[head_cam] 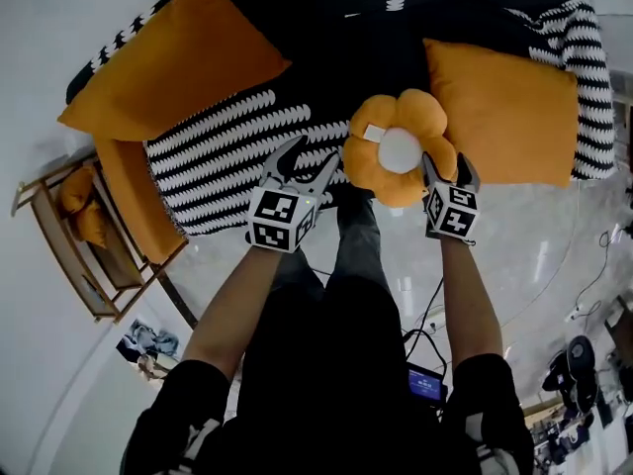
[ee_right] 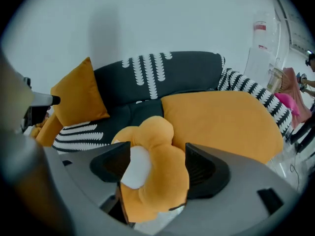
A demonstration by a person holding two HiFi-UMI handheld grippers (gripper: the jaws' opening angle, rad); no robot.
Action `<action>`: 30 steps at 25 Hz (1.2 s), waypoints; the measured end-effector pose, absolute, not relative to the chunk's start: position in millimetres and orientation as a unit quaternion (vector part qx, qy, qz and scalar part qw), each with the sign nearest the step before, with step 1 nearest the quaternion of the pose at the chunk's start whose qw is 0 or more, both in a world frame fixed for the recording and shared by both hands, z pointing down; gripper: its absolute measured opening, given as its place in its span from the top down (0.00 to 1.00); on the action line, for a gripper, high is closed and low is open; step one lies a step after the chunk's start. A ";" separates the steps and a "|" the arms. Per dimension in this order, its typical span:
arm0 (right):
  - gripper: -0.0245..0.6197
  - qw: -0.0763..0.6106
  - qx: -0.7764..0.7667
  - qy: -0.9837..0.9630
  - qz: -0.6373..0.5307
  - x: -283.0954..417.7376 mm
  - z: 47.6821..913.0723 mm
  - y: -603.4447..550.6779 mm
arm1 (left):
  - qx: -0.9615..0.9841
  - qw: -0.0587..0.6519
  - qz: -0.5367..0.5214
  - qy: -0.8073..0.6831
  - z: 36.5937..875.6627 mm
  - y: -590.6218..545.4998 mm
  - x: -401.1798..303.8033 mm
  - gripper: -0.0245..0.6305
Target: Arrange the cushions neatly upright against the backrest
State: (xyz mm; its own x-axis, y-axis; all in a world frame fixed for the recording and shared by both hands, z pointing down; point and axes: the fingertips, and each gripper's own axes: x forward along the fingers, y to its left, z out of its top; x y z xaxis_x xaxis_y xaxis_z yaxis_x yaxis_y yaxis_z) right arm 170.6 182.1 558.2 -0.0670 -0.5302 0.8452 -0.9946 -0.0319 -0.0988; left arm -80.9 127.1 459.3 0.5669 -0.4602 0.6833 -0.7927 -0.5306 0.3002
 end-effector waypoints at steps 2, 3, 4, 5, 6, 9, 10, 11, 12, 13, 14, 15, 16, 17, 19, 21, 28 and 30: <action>0.40 0.311 0.613 -0.612 0.391 177.4 571.5 193.3 | 0.832 0.304 0.283 -0.366 468.7 127.6 -71.2 0.56; 0.39 0.312 0.615 -0.606 0.398 177.0 578.1 199.0 | 0.834 0.304 0.287 -0.361 473.4 128.4 -69.7 0.56; 0.38 0.311 0.616 -0.599 0.406 174.6 584.8 205.3 | 0.835 0.304 0.292 -0.353 477.8 129.8 -69.2 0.56; 0.38 0.310 0.617 -0.593 0.415 172.0 591.3 211.1 | 0.837 0.304 0.297 -0.345 481.5 131.4 -68.3 0.56; 0.37 0.308 0.616 -0.587 0.425 171.0 597.3 215.5 | 0.839 0.303 0.302 -0.336 484.3 133.0 -65.9 0.56; 0.36 0.316 0.615 -0.572 0.441 177.9 611.9 221.2 | 0.845 0.302 0.313 -0.311 486.4 136.8 -53.1 0.56; 0.36 0.326 0.615 -0.567 0.440 180.9 615.4 222.6 | 0.847 0.301 0.316 -0.304 485.5 138.3 -49.9 0.56; 0.36 0.339 0.615 -0.564 0.435 183.8 617.8 223.7 | 0.849 0.300 0.318 -0.298 484.7 139.7 -47.7 0.56; 0.39 0.351 0.614 -0.562 0.429 185.9 619.0 224.0 | 0.850 0.299 0.320 -0.293 484.5 140.7 -46.6 0.56; 0.51 0.361 0.612 -0.562 0.424 186.1 619.2 222.8 | 0.851 0.298 0.321 -0.289 485.4 140.7 -47.0 0.56; 0.57 0.367 0.610 -0.564 0.419 183.9 618.1 220.3 | 0.852 0.298 0.323 -0.286 487.1 139.7 -48.9 0.56; 0.62 0.370 0.608 -0.568 0.414 179.8 615.0 216.8 | 0.851 0.298 0.326 -0.283 488.8 138.2 -51.5 0.56; 0.65 0.370 0.607 -0.575 0.406 174.5 609.4 212.5 | 0.851 0.299 0.328 -0.281 489.6 136.5 -54.2 0.56; 0.67 0.369 0.606 -0.584 0.395 167.9 600.9 207.2 | 0.850 0.300 0.330 -0.280 488.9 134.5 -57.1 0.56; 0.69 0.372 0.598 -0.610 0.363 148.2 578.9 191.6 | 0.852 0.300 0.325 -0.280 484.1 129.2 -65.6 0.56; 0.69 0.390 0.579 -0.642 0.317 126.0 559.0 169.5 | 0.855 0.299 0.313 -0.285 477.4 120.4 -76.9 0.56; 0.69 0.443 0.481 -0.741 0.154 71.7 502.9 69.9 | 0.843 0.303 0.279 -0.345 450.8 78.9 -108.5 0.57; 0.69 0.454 0.448 -0.761 0.118 57.6 494.5 42.6 | 0.834 0.313 0.267 -0.367 446.3 70.5 -121.9 0.57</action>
